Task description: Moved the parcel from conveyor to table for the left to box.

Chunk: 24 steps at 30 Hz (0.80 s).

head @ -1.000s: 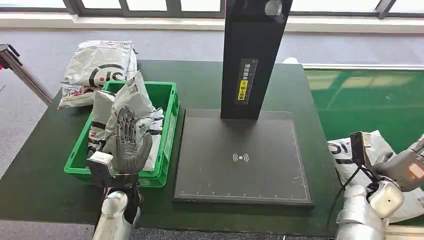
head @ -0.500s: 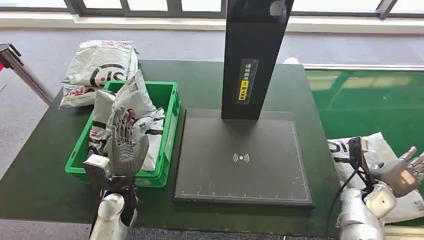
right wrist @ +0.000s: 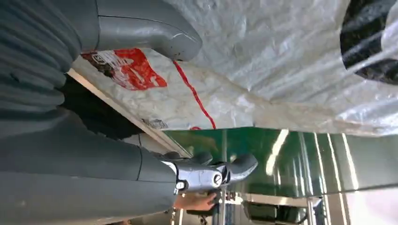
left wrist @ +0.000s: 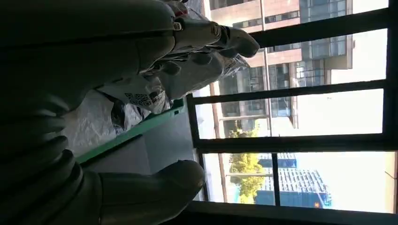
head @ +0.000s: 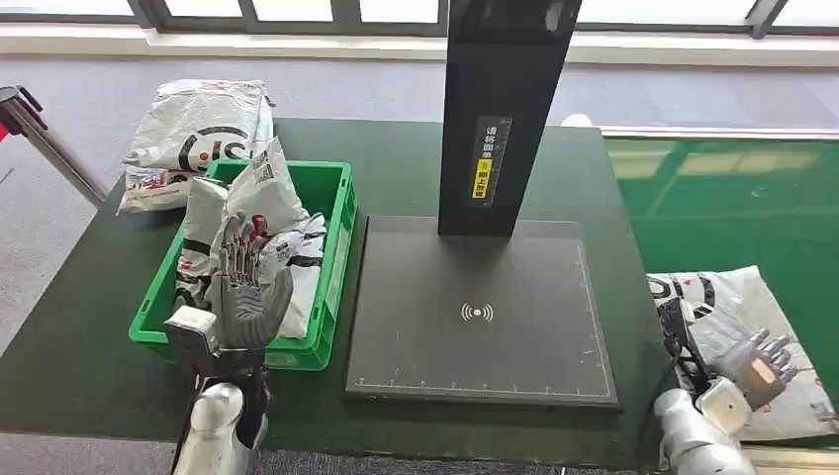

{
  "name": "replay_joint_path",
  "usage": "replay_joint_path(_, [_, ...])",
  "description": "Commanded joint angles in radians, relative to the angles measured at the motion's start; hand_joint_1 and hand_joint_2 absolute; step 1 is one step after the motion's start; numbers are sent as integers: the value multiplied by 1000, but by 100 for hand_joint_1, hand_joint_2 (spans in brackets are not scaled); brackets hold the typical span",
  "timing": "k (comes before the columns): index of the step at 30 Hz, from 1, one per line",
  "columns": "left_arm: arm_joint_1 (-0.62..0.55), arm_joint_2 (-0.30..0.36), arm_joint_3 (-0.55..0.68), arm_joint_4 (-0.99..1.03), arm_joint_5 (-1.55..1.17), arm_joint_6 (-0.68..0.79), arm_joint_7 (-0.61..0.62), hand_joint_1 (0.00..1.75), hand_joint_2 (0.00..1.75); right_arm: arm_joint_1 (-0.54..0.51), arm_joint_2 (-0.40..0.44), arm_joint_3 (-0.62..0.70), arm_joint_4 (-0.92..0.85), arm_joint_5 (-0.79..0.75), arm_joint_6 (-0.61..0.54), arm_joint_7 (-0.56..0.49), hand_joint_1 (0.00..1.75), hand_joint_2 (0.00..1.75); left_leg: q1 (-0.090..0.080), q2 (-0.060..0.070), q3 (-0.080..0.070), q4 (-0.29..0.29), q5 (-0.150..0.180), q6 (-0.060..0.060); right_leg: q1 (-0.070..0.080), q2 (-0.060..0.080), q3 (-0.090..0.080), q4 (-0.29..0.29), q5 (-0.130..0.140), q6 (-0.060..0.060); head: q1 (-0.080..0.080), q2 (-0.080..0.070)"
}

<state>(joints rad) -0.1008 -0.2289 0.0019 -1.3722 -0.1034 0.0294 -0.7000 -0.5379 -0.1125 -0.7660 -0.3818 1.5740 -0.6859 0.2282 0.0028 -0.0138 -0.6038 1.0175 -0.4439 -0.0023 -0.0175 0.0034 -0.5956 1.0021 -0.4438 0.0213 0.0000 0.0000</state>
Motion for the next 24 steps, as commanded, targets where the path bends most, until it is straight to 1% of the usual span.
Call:
replay_joint_path(1, [-33, 27, 0, 53, 6, -25, 2, 0, 175, -51, -41, 171, 155, -3, 137, 119, 175, 175, 0, 3, 3, -1, 0, 0, 1, 2, 2, -1, 0, -1, 0, 0])
replay_joint_path(4, [-38, 22, 13, 56, 8, -39, 2, 0, 175, -43, -42, 166, 147, -3, 166, 123, 175, 175, 0, 2, 2, -1, 0, 0, 0, 1, 1, -1, 0, -1, 0, 0])
replay_joint_path(5, [-41, 22, 15, 59, 8, -47, 2, 0, 175, -46, -41, 161, 157, -9, 193, 132, 175, 175, 0, 3, 3, -2, 0, -1, 1, 2, 3, -2, 0, -2, 0, 0])
replay_joint_path(10, [-41, 22, 15, 59, 8, -47, 2, 0, 175, -46, -41, 161, 157, -9, 193, 132, 175, 175, 0, 2, 2, -1, 0, 0, 1, 1, 1, -1, 0, -1, 0, 0])
replay_joint_path(11, [-45, 22, 15, 62, 7, -49, 2, 0, 175, -45, -43, 159, 162, -9, 212, 132, 175, 175, 0, 2, 3, -1, 0, 0, 1, 1, 2, -2, 0, -1, 0, 0])
replay_joint_path(12, [-49, 22, 17, 67, 5, -57, 2, 0, 175, -48, -44, 152, 170, -14, 274, 136, 175, 175, 0, 2, 2, -1, 0, 0, 0, 1, 1, -1, 0, -1, 0, 0])
replay_joint_path(13, [-49, 22, 17, 67, 5, -57, 2, 0, 175, -48, -44, 152, 170, -14, 274, 136, 175, 175, 0, 2, 4, -2, 0, -1, 1, 1, 3, -2, 0, -2, 0, 0])
replay_joint_path(15, [-61, 26, 18, 81, 6, -63, 2, 0, 175, -47, -46, 146, 176, -16, 354, 141, 175, 175, 1, 2, 4, -2, 0, -1, 1, 0, 3, -2, 0, -2, 0, 0])
replay_joint_path(17, [-62, 26, 19, 81, 8, -63, 2, 0, 175, -44, -43, 143, 171, -19, 364, 128, 175, 175, 1, 1, 2, -1, 0, 0, 1, 0, 2, -1, 0, -1, 0, 0])
replay_joint_path(23, [-58, 26, 18, 78, 8, -63, 2, 0, 175, -43, -41, 143, 165, -18, 365, 127, 175, 175, 2, 2, 7, -1, 0, 0, 2, 0, 7, -3, 1, -1, 0, 0])
replay_joint_path(24, [-56, 26, 19, 76, 9, -60, 2, 0, 175, -41, -38, 143, 152, -15, 339, 117, 175, 175, 1, 2, 7, -2, 1, 0, 1, 1, 8, -4, 1, -1, 0, 0])
